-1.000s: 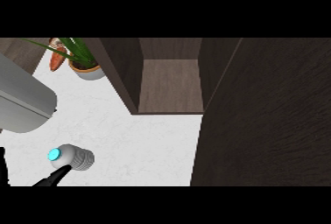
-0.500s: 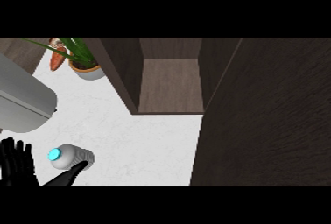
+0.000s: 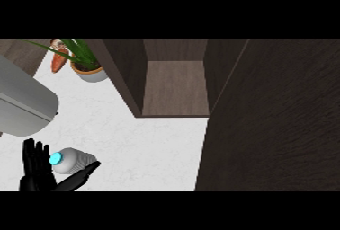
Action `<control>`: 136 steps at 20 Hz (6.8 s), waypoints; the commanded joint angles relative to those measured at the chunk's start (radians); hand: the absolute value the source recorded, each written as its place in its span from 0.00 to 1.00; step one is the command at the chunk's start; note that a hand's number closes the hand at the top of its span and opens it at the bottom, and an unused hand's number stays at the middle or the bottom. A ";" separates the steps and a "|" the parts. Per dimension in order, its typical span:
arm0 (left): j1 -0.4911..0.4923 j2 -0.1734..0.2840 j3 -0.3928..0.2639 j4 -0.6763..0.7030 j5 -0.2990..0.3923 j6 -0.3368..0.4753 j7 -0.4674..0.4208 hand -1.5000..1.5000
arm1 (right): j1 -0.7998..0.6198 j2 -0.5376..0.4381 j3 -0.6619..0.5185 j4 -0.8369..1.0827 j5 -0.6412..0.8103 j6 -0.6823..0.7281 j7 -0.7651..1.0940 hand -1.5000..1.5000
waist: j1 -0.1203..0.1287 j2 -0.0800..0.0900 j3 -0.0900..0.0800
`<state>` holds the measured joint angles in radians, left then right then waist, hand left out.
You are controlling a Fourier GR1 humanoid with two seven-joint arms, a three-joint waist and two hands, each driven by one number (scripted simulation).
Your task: Pick up the bottled water, place it into the cabinet and close the cabinet
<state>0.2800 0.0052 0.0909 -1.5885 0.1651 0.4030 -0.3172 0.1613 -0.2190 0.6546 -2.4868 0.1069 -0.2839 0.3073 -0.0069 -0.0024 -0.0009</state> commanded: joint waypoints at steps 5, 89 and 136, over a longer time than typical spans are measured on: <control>-0.058 -0.005 0.007 0.265 0.098 -0.007 -0.218 0.00 | 0.025 -0.044 0.055 -0.127 0.120 -0.027 0.052 0.00 | -0.003 -0.001 0.000; -0.482 -0.005 -0.528 0.045 0.128 0.128 0.083 1.00 | -0.043 -0.104 0.116 -0.061 0.110 -0.157 0.034 0.00 | -0.003 0.000 0.001; -1.330 0.000 -0.155 1.319 0.080 0.316 -0.130 1.00 | 0.024 -0.213 0.080 -0.073 -0.034 -0.144 -0.106 0.00 | -0.049 0.020 0.000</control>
<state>-1.0391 0.0099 -0.1059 -0.3455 0.2380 0.7250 -0.3876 0.1620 -0.3957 0.7558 -2.4771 0.0814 -0.4515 0.1787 -0.0509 0.0109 -0.0012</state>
